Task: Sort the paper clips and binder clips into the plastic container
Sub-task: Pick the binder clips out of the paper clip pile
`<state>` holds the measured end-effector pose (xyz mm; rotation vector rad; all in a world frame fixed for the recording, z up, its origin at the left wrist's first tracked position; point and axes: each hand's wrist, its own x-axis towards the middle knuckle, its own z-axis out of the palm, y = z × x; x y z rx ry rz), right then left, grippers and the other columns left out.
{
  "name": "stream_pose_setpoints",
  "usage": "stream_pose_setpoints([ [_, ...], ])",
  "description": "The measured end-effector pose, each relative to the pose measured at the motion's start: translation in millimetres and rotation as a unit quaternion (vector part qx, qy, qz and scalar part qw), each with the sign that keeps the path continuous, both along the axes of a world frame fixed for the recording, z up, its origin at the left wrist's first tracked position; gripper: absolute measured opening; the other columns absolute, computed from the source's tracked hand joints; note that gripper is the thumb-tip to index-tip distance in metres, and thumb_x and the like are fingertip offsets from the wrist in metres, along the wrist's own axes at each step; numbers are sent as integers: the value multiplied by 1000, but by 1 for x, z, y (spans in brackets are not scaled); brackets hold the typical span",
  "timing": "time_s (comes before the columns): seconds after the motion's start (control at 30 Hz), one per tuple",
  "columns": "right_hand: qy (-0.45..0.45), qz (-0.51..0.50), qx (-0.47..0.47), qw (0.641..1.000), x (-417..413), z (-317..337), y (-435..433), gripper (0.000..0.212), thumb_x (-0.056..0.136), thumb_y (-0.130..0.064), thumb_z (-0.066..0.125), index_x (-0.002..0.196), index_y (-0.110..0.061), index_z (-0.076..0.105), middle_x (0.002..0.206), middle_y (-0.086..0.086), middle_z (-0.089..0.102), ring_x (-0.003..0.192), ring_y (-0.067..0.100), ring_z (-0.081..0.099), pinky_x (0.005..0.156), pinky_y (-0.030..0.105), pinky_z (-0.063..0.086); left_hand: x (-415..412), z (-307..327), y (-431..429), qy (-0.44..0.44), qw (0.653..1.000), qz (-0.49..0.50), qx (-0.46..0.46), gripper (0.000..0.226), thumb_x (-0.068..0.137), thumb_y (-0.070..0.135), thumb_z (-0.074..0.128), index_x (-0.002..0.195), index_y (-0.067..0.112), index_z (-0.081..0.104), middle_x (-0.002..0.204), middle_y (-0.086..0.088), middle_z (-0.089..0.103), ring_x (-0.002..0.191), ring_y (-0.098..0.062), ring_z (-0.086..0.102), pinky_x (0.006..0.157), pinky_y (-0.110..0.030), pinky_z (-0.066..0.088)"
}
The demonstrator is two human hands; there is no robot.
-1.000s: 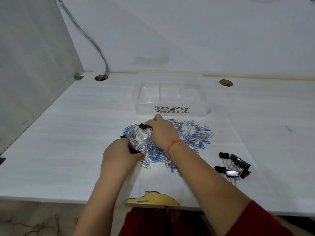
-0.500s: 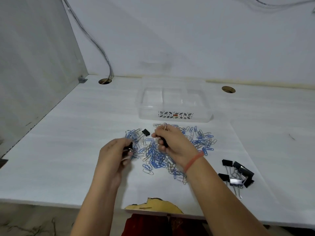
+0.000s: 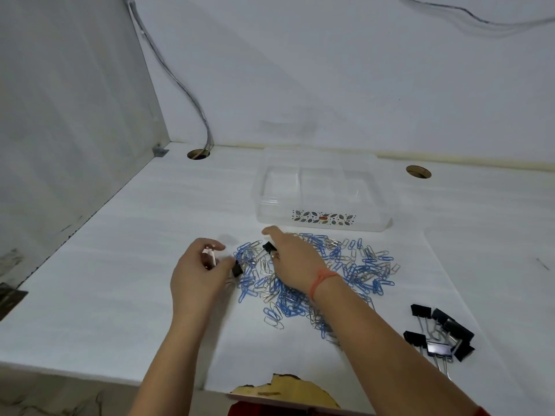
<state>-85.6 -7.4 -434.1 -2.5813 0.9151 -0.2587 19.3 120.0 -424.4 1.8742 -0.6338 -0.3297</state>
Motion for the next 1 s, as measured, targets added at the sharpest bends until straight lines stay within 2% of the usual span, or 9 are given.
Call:
stream_pose_setpoints([
  [0.1, 48, 33, -16, 998, 5, 1, -2, 39, 87, -3, 45, 124, -15, 42, 108, 16, 57, 94, 34, 57, 72, 35, 41, 2, 0, -4, -129, 984, -33, 120, 15, 69, 22, 73, 80, 24, 63, 57, 6, 53, 58, -13, 51, 50, -25, 30],
  [0.37, 38, 14, -35, 999, 0, 3, -7, 24, 91, -10, 47, 113, -4, 40, 94, 17, 64, 83, 32, 61, 69, 38, 49, 9, -12, -13, -160, 969, -59, 178, 20, 72, 28, 72, 86, 16, 66, 82, -3, 64, 78, -23, 58, 57, -29, 34],
  [0.47, 28, 12, -20, 999, -6, 7, -6, 22, 93, -17, 49, 110, -3, 44, 99, 16, 63, 88, 31, 59, 73, 37, 48, 8, -14, -13, -195, 966, -53, 162, 13, 80, 25, 63, 86, 13, 66, 85, -3, 64, 77, -23, 55, 63, -28, 33],
  [0.57, -20, -18, 16, 1000, -13, 10, -5, 15, 93, -17, 51, 102, -6, 48, 97, 11, 57, 84, 24, 52, 70, 30, 40, 6, -12, -12, -209, 971, -39, 112, 9, 82, 20, 60, 77, 14, 65, 71, 0, 64, 67, -21, 54, 56, -27, 34],
  [0.67, -149, -107, 126, 975, -20, 15, 2, 12, 91, -14, 55, 102, -10, 54, 90, 3, 56, 80, 18, 53, 70, 28, 44, 6, -3, -11, -90, 996, -28, -3, 9, 81, 14, 60, 77, 16, 67, 65, -1, 64, 51, -11, 47, 50, -19, 35],
  [0.77, -254, -149, 342, 893, -19, 21, 16, 22, 93, -9, 50, 112, -14, 58, 89, 5, 59, 64, 12, 50, 54, 20, 43, 8, 5, -4, 213, 968, 17, -134, 14, 84, 7, 54, 80, 12, 66, 64, -3, 54, 46, -11, 40, 41, -19, 31],
  [0.87, -335, -132, 603, 712, -1, 27, 36, 21, 94, -3, 46, 93, -9, 66, 70, 7, 56, 53, 10, 42, 41, 15, 36, 16, 10, 13, 504, 828, 46, -241, 18, 87, 7, 43, 75, 6, 56, 65, -3, 47, 40, -8, 45, 31, -13, 29],
  [0.93, -351, -128, 693, 616, 18, 30, 52, 19, 94, -6, 47, 82, -7, 62, 66, 8, 53, 55, 13, 49, 40, 16, 44, 21, 9, 25, 578, 761, 77, -284, 20, 87, 11, 41, 74, 6, 54, 69, -5, 50, 51, -10, 52, 36, -12, 39],
  [1.0, -347, -133, 726, 579, 41, 32, 72, 20, 93, -7, 49, 75, -7, 57, 64, 8, 51, 55, 15, 53, 44, 17, 50, 24, 6, 37, 558, 752, 129, -327, 23, 90, 19, 45, 75, 5, 56, 74, -6, 55, 68, -15, 57, 55, -15, 54],
])
